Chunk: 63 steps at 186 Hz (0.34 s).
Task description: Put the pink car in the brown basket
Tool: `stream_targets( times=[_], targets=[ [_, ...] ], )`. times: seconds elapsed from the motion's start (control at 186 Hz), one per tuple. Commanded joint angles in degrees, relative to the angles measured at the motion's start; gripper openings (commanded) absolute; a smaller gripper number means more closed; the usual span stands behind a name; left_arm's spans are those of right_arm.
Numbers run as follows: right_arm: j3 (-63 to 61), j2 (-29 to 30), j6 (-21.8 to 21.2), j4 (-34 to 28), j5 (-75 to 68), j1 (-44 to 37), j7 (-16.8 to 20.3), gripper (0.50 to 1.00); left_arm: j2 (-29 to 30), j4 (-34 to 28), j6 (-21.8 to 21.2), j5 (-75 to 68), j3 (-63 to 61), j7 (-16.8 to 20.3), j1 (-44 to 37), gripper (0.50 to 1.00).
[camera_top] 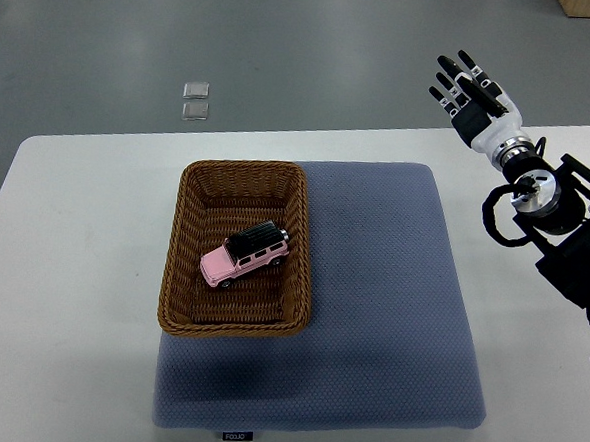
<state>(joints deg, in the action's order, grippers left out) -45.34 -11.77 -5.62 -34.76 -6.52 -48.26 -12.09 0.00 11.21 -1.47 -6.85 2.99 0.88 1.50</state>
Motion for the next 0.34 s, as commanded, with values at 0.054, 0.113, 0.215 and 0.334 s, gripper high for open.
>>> stream_targets(
  times=[0.054,0.113,0.215,0.334],
  targets=[
    [-0.01,0.25,0.26,1.89,0.02,0.10,-0.39,0.907,0.00,-0.05,-0.02,-0.01,0.00,0.00,0.00,1.000],
    [0.08,0.25,0.17,2.42,0.11,0.10,-0.39,0.907,0.00,-0.05,-0.02,-0.01,0.00,0.00,0.00,1.000],
    [-0.10,0.43,0.78,2.86,0.02,0.10,-0.39,0.907,0.00,-0.05,-0.02,-0.01,0.00,0.00,0.00,1.000],
    [-0.10,0.43,2.89,3.03,0.02,0.27,-0.48,0.909,0.00,-0.05,-0.02,-0.01,0.00,0.00,0.00,1.000]
  ],
)
